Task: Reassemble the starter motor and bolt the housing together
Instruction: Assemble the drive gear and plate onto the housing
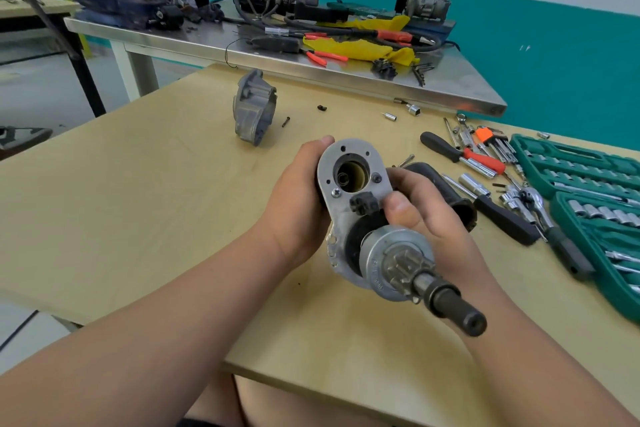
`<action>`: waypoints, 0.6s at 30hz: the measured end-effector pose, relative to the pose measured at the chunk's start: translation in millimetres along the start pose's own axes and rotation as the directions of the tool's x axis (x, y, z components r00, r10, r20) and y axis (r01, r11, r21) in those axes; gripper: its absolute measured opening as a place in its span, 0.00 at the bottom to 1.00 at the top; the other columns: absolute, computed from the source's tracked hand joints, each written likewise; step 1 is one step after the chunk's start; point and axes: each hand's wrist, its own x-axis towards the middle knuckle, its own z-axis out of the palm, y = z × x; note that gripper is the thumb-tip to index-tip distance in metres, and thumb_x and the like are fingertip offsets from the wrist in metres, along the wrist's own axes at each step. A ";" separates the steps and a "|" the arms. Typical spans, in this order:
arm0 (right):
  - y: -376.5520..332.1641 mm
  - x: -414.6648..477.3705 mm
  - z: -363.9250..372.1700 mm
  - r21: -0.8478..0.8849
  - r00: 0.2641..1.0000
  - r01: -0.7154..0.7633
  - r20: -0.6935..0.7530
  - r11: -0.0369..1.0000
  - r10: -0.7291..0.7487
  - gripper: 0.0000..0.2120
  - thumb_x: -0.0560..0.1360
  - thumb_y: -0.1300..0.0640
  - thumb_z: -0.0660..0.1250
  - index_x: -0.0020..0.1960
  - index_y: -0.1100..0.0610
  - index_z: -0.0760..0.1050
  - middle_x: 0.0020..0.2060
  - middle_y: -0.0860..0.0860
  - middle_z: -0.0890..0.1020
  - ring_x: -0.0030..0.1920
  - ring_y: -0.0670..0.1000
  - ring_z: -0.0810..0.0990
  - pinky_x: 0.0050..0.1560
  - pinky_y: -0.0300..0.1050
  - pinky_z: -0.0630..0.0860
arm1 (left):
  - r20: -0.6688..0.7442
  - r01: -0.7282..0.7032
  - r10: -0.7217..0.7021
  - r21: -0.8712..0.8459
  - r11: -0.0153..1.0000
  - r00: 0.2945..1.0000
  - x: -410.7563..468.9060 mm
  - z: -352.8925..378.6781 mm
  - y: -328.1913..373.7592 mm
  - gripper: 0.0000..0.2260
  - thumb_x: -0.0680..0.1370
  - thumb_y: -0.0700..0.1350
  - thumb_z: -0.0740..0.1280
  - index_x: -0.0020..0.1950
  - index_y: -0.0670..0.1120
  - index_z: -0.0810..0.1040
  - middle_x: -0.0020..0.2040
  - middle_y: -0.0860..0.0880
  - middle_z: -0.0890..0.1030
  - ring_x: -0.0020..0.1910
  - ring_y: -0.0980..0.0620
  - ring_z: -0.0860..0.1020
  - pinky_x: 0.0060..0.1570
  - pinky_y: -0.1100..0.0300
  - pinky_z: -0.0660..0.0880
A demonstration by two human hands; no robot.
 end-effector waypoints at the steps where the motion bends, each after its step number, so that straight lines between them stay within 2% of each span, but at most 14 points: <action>1: 0.9 -0.3 2.0 -0.022 1.000 0.013 0.013 1.000 -0.013 0.20 0.71 0.44 0.62 0.62 0.46 0.69 0.50 0.46 0.83 0.45 0.43 0.83 0.41 0.36 0.78 | 0.000 0.030 -0.031 -0.073 0.997 1.000 -0.5 -0.3 -1.1 0.23 0.78 0.54 0.58 0.24 0.50 0.72 0.25 0.52 0.72 0.26 0.54 0.71 0.31 0.62 0.71; 3: 1.6 -0.8 5.9 -0.058 0.999 0.025 0.027 0.998 -0.023 0.15 0.72 0.44 0.61 0.59 0.44 0.70 0.44 0.40 0.83 0.42 0.40 0.83 0.40 0.33 0.77 | 0.002 0.072 -0.073 -0.189 0.979 0.997 -2.7 2.7 -0.2 0.23 0.78 0.52 0.58 0.23 0.48 0.70 0.24 0.51 0.70 0.23 0.53 0.70 0.27 0.64 0.71; 5: 3.6 -1.2 9.4 -0.092 0.999 0.024 0.042 0.995 -0.020 0.12 0.73 0.43 0.59 0.56 0.42 0.70 0.41 0.38 0.83 0.40 0.38 0.81 0.37 0.31 0.75 | -0.016 0.061 -0.067 -0.243 0.968 0.998 -2.2 4.5 2.3 0.21 0.77 0.51 0.58 0.24 0.48 0.68 0.24 0.50 0.68 0.23 0.52 0.68 0.26 0.64 0.69; 9: 2.8 -0.9 16.5 -0.096 0.998 0.003 0.066 0.995 0.004 0.16 0.73 0.41 0.58 0.58 0.44 0.72 0.36 0.37 0.82 0.37 0.36 0.79 0.35 0.29 0.72 | -0.116 -0.023 -0.007 -0.260 0.965 0.993 1.1 2.2 7.3 0.18 0.77 0.51 0.59 0.28 0.47 0.70 0.28 0.49 0.69 0.27 0.51 0.69 0.29 0.61 0.68; 11: 1.6 -0.1 17.2 -0.102 0.998 0.005 0.068 0.995 0.002 0.18 0.73 0.40 0.59 0.59 0.44 0.71 0.38 0.38 0.82 0.38 0.36 0.80 0.36 0.31 0.73 | -0.085 0.002 -0.023 -0.244 0.970 0.996 0.4 2.3 8.2 0.18 0.77 0.52 0.58 0.29 0.48 0.69 0.29 0.48 0.69 0.29 0.51 0.68 0.31 0.59 0.68; 13: 0.5 -0.1 15.7 -0.106 0.998 0.017 0.061 0.994 -0.010 0.22 0.70 0.36 0.60 0.61 0.43 0.70 0.43 0.40 0.83 0.42 0.40 0.82 0.41 0.37 0.76 | -0.039 0.012 -0.022 -0.232 0.973 0.999 0.3 1.4 6.8 0.20 0.78 0.52 0.57 0.27 0.48 0.70 0.26 0.50 0.70 0.25 0.53 0.69 0.27 0.63 0.70; 15: -1.2 -1.0 11.9 -0.120 0.998 0.029 0.058 0.992 -0.022 0.23 0.69 0.35 0.60 0.61 0.42 0.69 0.46 0.41 0.84 0.44 0.42 0.83 0.44 0.42 0.78 | 0.012 0.013 -0.010 -0.231 0.973 1.000 -0.7 3.1 6.1 0.19 0.78 0.52 0.57 0.29 0.48 0.72 0.26 0.51 0.71 0.24 0.53 0.71 0.26 0.64 0.71; 18: -4.6 -2.9 5.7 -0.116 0.998 0.048 0.055 0.992 -0.042 0.16 0.72 0.40 0.61 0.58 0.42 0.70 0.46 0.38 0.83 0.45 0.40 0.83 0.41 0.34 0.77 | 0.019 -0.005 0.009 -0.198 0.980 1.000 -1.5 5.5 3.5 0.13 0.76 0.51 0.59 0.34 0.47 0.74 0.28 0.50 0.73 0.26 0.53 0.73 0.28 0.63 0.73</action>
